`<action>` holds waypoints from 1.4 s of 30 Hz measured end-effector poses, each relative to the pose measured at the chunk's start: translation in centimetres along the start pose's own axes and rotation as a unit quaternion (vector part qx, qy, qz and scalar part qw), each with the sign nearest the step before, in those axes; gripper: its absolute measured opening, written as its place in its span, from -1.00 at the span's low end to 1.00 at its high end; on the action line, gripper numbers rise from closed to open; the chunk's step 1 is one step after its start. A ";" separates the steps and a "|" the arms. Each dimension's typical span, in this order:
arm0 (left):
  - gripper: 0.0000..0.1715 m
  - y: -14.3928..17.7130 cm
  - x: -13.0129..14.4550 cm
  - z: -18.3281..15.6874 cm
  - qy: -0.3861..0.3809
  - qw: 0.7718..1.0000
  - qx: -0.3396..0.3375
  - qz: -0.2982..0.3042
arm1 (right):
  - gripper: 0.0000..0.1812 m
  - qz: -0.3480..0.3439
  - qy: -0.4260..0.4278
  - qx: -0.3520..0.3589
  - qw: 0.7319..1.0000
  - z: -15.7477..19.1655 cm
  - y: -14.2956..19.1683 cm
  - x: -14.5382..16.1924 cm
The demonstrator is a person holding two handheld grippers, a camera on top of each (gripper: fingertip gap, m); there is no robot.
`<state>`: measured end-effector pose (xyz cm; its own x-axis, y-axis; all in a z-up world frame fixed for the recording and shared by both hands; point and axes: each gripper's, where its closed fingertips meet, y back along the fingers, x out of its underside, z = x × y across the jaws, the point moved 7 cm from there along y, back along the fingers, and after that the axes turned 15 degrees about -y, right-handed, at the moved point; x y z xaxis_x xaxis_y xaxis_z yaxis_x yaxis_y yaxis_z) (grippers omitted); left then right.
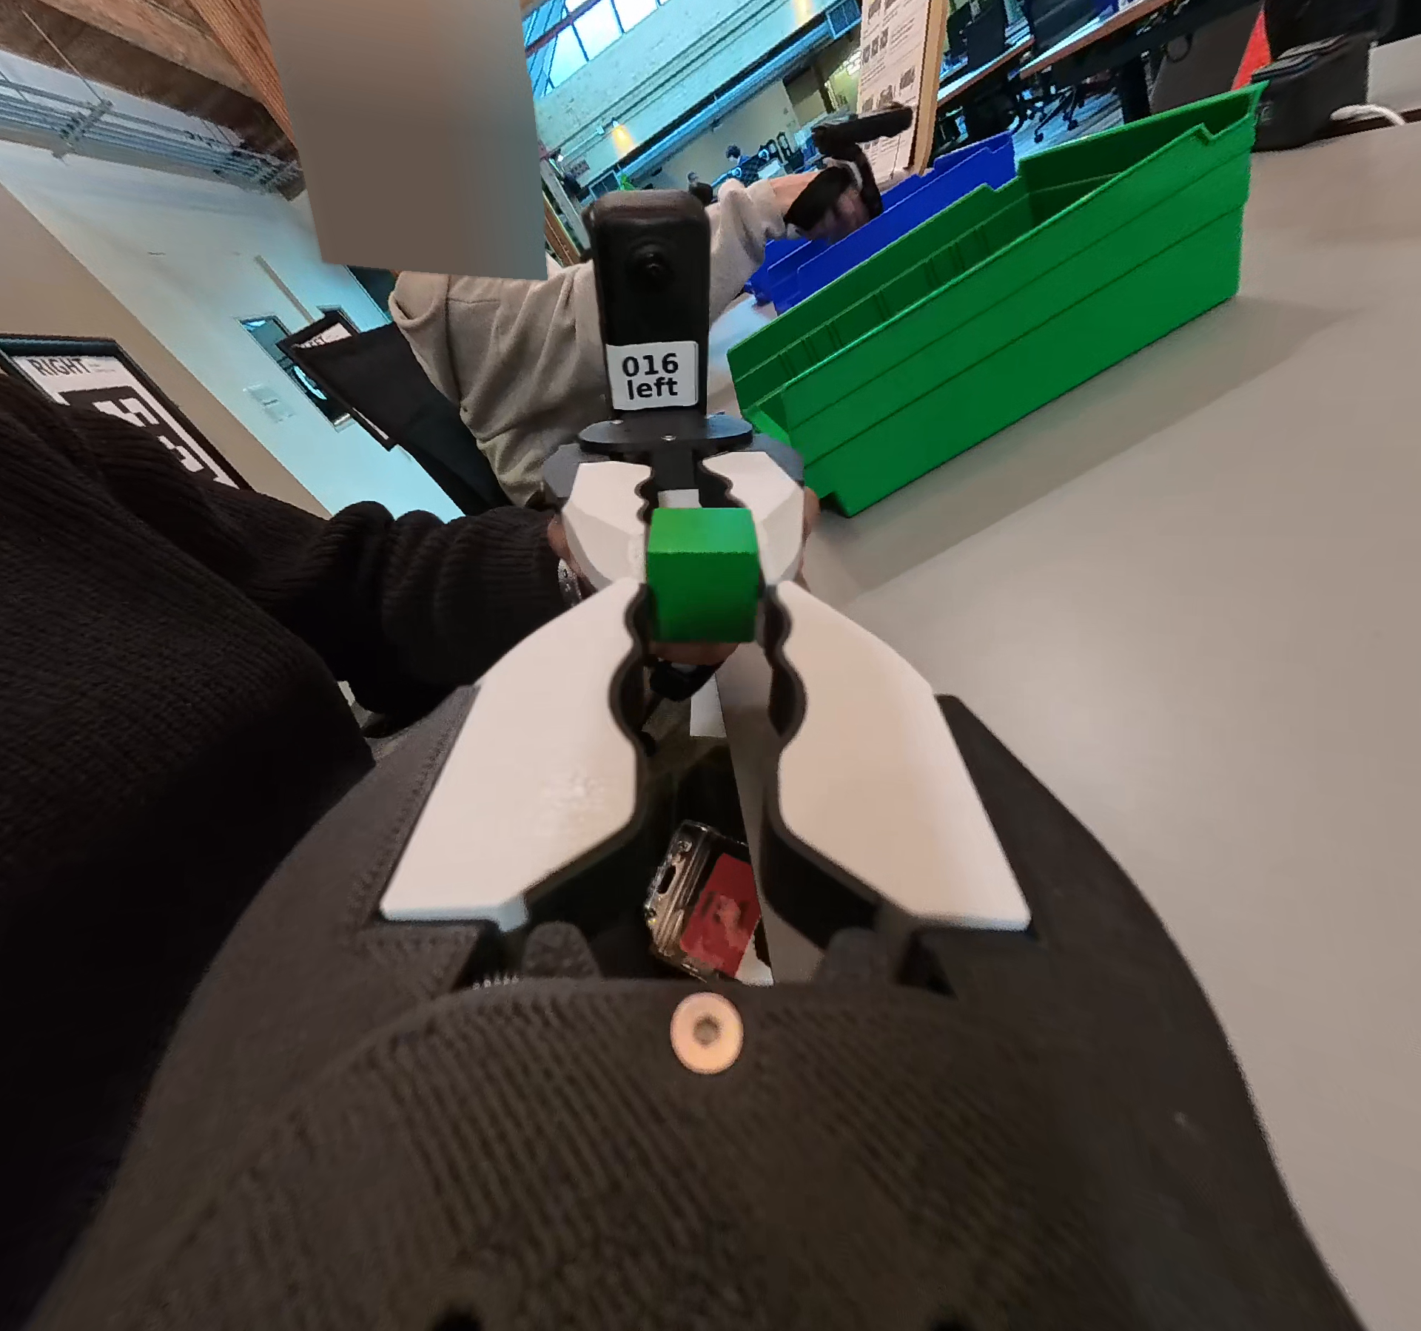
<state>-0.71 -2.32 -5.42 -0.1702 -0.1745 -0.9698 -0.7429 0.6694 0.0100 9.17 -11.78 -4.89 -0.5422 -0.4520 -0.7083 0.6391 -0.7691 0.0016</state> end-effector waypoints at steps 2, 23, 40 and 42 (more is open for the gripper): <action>-0.67 0.0 0.0 0.0 0.004 1.000 0.004 0.000 | -0.70 0.003 0.005 0.000 1.000 0.1 0.0 0.0; -0.56 -0.1 -0.1 -0.1 0.017 1.000 0.009 -0.012 | -0.71 -0.017 -0.035 -0.018 0.999 -0.2 0.7 -0.5; -0.57 0.1 -0.3 0.1 0.034 0.999 0.012 -0.026 | -0.71 0.000 -0.024 -0.019 1.000 0.0 0.3 -0.1; -0.59 0.1 -0.3 0.1 0.034 0.999 0.013 -0.026 | -0.71 0.001 -0.024 -0.020 1.000 0.0 0.2 -0.1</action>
<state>-0.67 -2.17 -5.14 -0.1760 -0.2570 -0.9502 -0.7349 0.6766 -0.0469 9.37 -11.92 -4.83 -0.5663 -0.4751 -0.6735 0.6602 -0.7507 -0.0256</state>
